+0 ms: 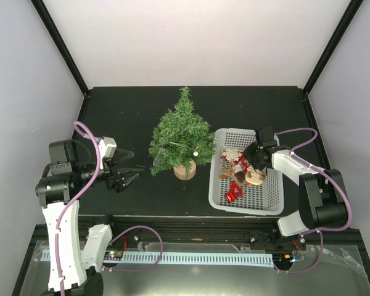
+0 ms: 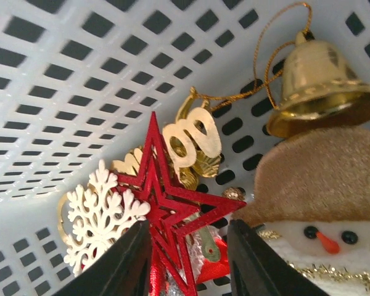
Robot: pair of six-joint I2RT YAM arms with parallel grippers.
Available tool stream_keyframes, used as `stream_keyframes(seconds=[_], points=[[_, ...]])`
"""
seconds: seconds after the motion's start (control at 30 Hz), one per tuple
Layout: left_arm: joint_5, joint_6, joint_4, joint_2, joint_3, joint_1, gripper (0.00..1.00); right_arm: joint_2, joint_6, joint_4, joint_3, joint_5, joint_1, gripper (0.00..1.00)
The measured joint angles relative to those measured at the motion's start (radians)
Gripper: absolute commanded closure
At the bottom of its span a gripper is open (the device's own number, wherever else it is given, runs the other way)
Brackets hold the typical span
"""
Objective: Decorate the small christmas tree
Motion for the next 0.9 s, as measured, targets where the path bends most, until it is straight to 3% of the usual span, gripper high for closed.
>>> stream_keyframes(seconds=[0.17, 0.27, 0.63, 0.9], points=[[0.0, 0.0, 0.0, 0.0, 0.0, 0.0, 0.01, 0.0, 0.003, 0.035, -0.003, 0.002, 0.001, 0.82], [0.0, 0.0, 0.0, 0.0, 0.0, 0.0, 0.01, 0.0, -0.002, 0.045, -0.006, 0.003, 0.002, 0.85], [0.003, 0.009, 0.0, 0.0, 0.0, 0.0, 0.01, -0.003, -0.026, 0.058, -0.024, 0.006, 0.002, 0.69], [0.006, 0.01, 0.0, 0.0, 0.0, 0.0, 0.01, -0.027, -0.031, 0.02, -0.024, 0.021, 0.011, 0.67]])
